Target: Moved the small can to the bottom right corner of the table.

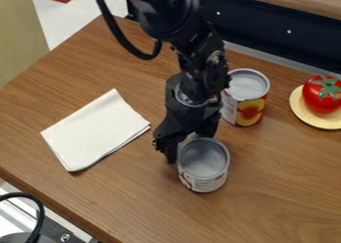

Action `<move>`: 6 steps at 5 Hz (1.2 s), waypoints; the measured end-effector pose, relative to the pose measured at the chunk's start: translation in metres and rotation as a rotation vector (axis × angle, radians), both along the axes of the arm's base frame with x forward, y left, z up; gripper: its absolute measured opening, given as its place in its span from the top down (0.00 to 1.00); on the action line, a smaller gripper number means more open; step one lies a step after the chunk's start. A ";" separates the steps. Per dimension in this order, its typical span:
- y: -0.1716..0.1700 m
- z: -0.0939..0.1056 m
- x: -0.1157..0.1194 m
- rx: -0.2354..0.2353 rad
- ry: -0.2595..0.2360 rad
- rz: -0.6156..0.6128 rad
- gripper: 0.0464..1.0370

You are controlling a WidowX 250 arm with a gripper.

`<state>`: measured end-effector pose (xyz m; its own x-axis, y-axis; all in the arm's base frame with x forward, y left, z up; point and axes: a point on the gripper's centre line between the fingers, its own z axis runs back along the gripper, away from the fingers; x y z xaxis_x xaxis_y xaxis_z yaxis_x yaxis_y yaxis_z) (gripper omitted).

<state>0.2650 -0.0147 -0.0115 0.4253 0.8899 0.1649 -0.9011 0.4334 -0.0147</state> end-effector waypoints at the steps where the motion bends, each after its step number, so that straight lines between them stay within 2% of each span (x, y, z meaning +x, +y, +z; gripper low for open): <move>1: -0.017 -0.004 -0.012 -0.002 0.021 -0.025 0.04; 3: -0.037 -0.007 -0.024 -0.003 0.033 -0.056 0.04; 4: -0.043 -0.007 -0.028 -0.022 0.047 -0.039 0.04; 5: -0.047 -0.007 -0.031 -0.010 0.058 -0.060 0.04; 6: -0.041 0.004 -0.024 -0.034 0.023 -0.049 0.04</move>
<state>0.2410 -0.0555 -0.0075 0.4721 0.8727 0.1245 -0.8790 0.4768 -0.0093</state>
